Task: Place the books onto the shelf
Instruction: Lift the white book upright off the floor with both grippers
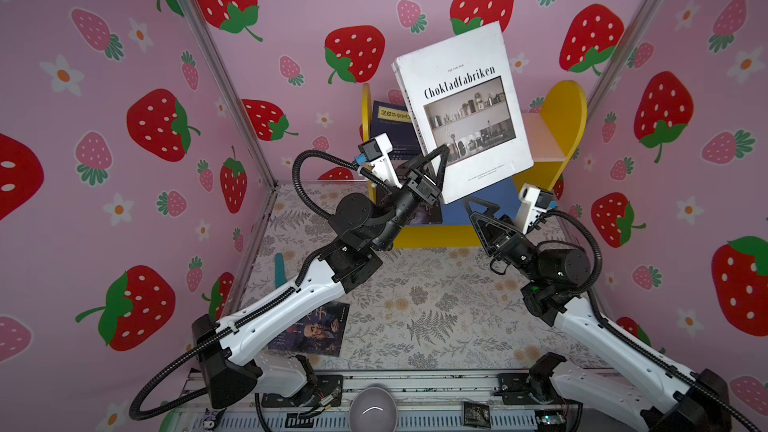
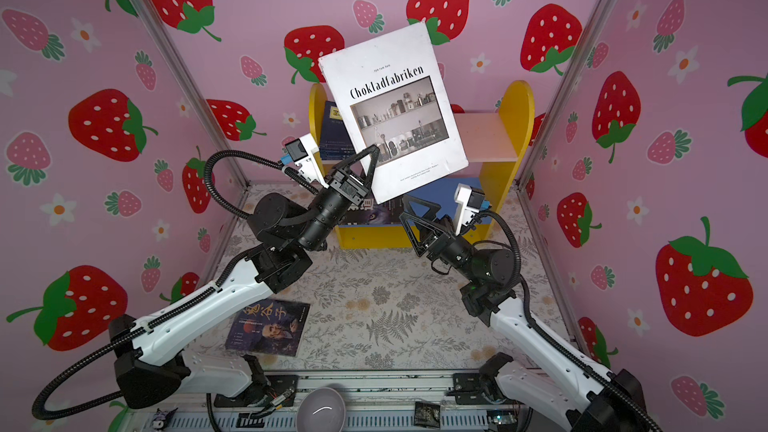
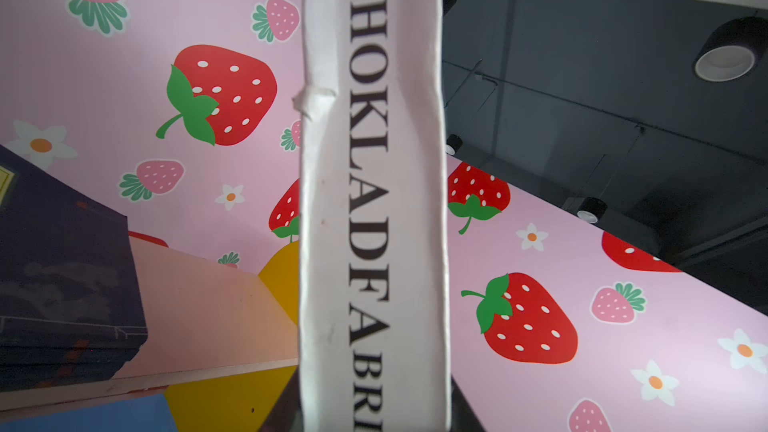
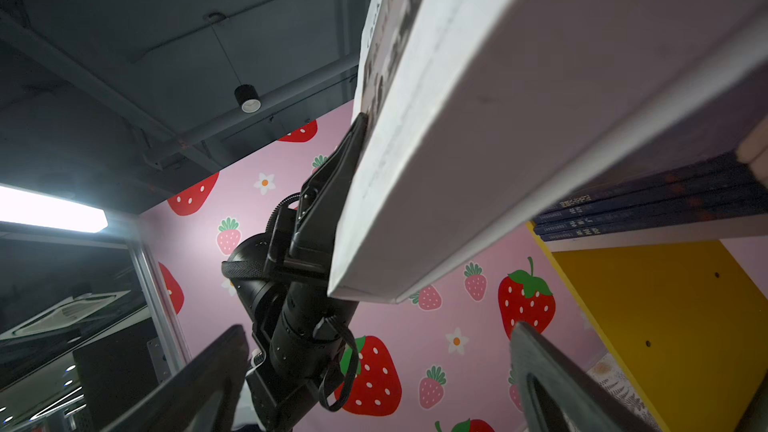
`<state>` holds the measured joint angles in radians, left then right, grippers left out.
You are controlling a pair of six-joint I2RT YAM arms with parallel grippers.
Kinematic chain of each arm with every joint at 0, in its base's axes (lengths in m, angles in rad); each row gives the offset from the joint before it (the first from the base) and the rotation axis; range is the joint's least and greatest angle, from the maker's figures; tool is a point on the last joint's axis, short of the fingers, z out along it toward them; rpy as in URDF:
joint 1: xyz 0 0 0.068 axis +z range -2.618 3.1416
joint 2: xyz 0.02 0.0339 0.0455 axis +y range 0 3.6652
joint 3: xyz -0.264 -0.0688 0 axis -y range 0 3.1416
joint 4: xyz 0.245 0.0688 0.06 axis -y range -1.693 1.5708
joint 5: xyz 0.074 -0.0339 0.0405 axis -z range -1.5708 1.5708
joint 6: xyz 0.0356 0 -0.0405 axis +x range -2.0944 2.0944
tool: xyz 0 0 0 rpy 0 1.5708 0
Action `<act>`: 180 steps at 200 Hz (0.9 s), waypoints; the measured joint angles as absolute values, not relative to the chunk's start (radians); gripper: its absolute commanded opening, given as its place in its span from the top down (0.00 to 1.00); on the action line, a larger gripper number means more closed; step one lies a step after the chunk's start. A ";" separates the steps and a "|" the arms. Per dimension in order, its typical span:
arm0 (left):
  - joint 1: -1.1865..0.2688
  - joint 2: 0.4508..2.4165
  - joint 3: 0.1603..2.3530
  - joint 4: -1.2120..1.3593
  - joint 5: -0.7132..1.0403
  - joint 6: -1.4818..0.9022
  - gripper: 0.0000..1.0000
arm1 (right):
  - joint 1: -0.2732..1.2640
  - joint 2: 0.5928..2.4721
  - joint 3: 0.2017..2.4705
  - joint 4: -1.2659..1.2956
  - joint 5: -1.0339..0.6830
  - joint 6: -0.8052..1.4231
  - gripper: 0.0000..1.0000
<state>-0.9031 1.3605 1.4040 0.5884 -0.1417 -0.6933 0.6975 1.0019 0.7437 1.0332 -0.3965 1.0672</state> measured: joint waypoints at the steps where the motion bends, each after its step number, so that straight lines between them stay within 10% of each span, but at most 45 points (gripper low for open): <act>1: -0.904 1.361 1.404 0.590 -0.142 -0.694 0.74 | 0.698 1.003 0.744 1.035 -0.395 1.067 0.00; 97: -0.950 1.451 1.406 0.690 -0.102 -0.749 0.74 | 0.698 1.068 0.750 1.347 -0.258 1.049 0.02; 135: -0.971 1.492 1.425 0.747 -0.072 -0.784 0.74 | 0.698 1.034 0.744 1.340 -0.175 1.027 0.31; 180: -0.978 1.496 1.426 0.785 -0.049 -0.791 0.67 | 0.698 1.005 0.739 1.324 -0.117 1.025 0.43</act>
